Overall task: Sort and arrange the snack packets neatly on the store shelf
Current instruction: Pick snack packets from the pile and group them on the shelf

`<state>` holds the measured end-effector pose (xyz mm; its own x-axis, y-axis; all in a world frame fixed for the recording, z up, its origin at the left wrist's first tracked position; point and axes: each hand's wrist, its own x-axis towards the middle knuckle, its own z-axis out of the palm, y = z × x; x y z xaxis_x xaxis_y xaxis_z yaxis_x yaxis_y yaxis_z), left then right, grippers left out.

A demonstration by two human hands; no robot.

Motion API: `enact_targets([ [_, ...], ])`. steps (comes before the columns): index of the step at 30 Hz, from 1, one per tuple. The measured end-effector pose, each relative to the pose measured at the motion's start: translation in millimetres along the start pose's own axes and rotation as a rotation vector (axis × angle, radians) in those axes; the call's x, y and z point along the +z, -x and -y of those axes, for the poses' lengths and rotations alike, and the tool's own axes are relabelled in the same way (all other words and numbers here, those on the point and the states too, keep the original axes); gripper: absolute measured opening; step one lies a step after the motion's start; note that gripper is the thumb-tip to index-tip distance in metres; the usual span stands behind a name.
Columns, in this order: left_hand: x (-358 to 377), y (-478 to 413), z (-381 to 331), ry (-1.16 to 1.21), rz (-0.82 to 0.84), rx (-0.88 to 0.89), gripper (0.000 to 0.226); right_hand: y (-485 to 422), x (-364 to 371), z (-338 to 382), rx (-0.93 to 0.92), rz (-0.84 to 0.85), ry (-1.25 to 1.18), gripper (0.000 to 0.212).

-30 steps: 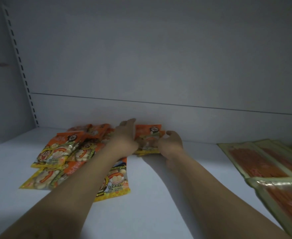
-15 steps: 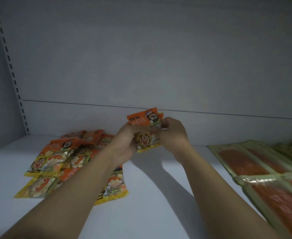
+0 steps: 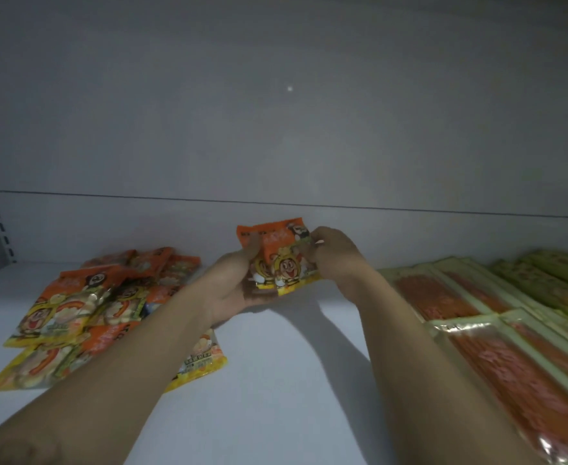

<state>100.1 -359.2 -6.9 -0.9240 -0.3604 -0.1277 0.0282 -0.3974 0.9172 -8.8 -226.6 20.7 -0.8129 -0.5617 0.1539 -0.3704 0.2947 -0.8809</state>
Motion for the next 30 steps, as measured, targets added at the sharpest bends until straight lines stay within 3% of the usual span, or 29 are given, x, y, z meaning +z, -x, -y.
enact_targets([
  [3,7,3,1,-0.062,-0.099,0.065,0.027,-2,-10,-10,0.026,-0.213,0.010,0.010],
  [6,8,4,3,-0.240,-0.152,0.117,0.017,-1,-17,-24,0.097,-0.388,0.382,0.021],
  [10,12,7,11,-0.471,-0.224,0.138,0.010,4,-12,-41,0.200,-0.182,0.805,0.058],
  [13,12,4,12,-0.577,-0.273,0.185,0.004,0,-4,-43,0.150,-0.039,0.957,0.049],
  [15,11,3,11,-0.589,-0.271,0.207,0.004,-4,-1,-48,0.163,0.043,0.929,0.039],
  [18,14,8,9,-0.534,-0.247,0.207,0.016,-9,-6,-57,0.240,0.092,0.877,0.040],
  [21,13,8,9,-0.503,-0.258,0.237,0.018,-12,-10,-62,0.255,0.079,0.933,0.044],
  [23,11,7,8,-0.456,-0.268,0.233,0.016,-11,-9,-58,0.176,-0.035,0.972,0.044],
  [24,11,7,7,-0.437,-0.273,0.226,0.014,-8,-7,-50,0.106,-0.126,0.910,0.044],
  [26,10,7,4,-0.405,-0.272,0.212,0.008,0,-1,-31,-0.021,-0.228,0.541,0.049],
  [28,10,7,1,-0.356,-0.245,0.199,0.011,7,11,-14,-0.058,-0.110,0.158,0.058],
  [30,10,7,-1,-0.338,-0.203,0.186,0.014,13,24,-10,-0.063,0.041,0.082,0.057],
])
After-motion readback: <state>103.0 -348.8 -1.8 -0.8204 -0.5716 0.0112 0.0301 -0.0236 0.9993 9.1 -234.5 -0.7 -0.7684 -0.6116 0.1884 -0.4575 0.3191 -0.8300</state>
